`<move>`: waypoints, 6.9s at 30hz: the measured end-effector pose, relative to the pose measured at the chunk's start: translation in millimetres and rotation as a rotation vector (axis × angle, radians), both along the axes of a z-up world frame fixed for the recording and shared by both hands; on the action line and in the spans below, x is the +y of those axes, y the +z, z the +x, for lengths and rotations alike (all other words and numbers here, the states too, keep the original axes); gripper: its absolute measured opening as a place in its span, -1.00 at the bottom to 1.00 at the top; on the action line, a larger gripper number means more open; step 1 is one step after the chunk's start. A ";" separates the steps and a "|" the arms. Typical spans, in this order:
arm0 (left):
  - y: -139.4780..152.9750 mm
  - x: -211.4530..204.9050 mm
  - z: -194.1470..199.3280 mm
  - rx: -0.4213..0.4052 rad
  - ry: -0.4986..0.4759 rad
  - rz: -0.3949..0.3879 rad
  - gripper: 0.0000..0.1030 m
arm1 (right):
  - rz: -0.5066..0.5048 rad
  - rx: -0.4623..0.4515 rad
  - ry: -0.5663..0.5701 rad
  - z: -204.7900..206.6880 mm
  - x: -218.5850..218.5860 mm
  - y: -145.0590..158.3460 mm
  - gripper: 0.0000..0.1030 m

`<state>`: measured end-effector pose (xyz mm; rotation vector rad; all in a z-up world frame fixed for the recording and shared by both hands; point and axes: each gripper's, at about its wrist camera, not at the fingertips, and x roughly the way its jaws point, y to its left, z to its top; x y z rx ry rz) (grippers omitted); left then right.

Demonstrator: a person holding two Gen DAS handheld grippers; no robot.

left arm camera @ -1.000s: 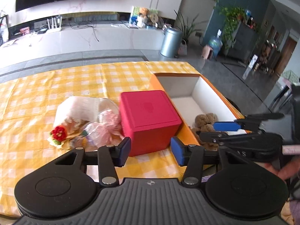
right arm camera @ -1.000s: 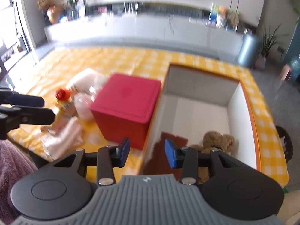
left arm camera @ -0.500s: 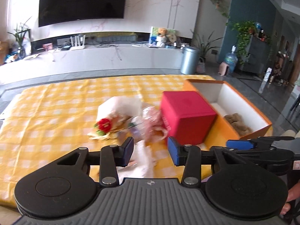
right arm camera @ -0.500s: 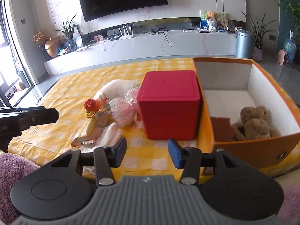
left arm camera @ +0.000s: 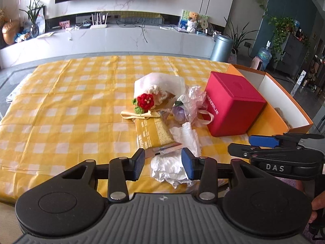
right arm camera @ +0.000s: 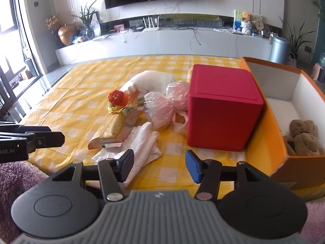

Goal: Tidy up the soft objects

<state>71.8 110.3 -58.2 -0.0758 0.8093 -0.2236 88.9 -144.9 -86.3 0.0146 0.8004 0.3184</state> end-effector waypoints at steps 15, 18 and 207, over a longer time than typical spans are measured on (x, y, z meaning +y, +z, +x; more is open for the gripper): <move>-35.8 15.0 24.9 0.146 0.081 -0.012 0.02 | 0.049 0.262 0.073 61.3 53.5 -61.5 0.39; -42.1 16.7 27.7 0.177 0.085 -0.021 0.02 | 0.068 0.290 0.068 72.2 56.6 -72.5 0.39; 32.9 -169.5 39.1 0.008 -0.310 0.240 -0.01 | -0.012 -0.100 -0.061 -19.5 -124.9 44.0 -0.74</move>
